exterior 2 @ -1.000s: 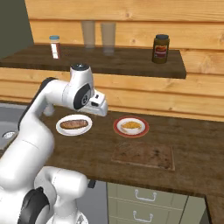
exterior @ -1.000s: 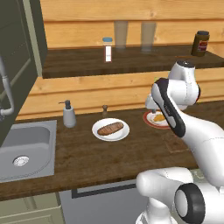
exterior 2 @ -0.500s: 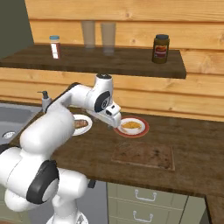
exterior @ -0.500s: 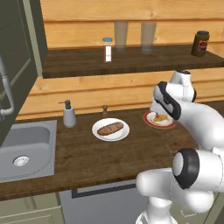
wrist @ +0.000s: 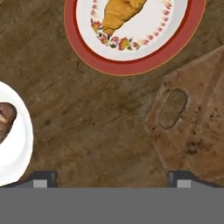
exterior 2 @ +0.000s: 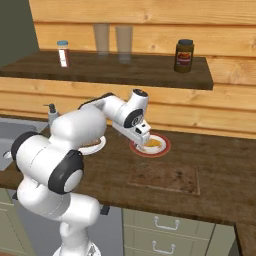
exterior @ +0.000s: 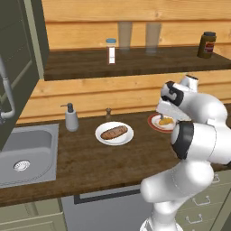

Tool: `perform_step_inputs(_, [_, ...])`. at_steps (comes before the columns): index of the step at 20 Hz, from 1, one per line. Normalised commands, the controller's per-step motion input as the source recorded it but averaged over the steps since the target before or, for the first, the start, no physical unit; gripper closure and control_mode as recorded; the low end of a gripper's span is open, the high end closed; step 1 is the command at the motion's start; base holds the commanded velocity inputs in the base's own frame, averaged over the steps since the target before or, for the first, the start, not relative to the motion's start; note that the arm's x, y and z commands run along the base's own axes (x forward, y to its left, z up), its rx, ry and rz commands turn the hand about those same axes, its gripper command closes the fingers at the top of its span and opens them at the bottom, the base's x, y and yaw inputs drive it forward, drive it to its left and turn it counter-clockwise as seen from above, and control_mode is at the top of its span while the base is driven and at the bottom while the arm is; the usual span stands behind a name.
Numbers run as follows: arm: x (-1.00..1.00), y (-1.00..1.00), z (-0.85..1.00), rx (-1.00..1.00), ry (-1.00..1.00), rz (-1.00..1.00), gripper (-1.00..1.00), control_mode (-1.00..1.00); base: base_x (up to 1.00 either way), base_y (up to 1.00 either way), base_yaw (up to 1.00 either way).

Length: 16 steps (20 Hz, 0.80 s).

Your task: From the different types of pastries on the counter, select a croissant and place it on the cutting board. Then retrieve a jar of jam from the cabinet and place it alongside the croissant on the cutting board.

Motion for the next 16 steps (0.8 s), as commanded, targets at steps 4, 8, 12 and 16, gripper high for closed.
perform_step_inputs(4, [0.24, -0.70, -0.53, 0.01, 0.00, 0.02, -1.00, -1.00, 0.00, 0.00, 0.00])
perform_step_inputs(8, [0.65, -0.42, -0.17, 0.00, 0.06, -0.01, -1.00, -1.00, 0.00, 0.00, 0.00])
perform_step_inputs(12, [0.75, -0.07, -0.05, 0.02, 0.03, -0.10, -1.00, -1.00, 0.00, 0.00, 0.00])
perform_step_inputs(16, [0.69, -0.02, -0.13, 0.03, 0.02, -0.11, -1.00, -1.00, 0.00, 0.00, 0.00])
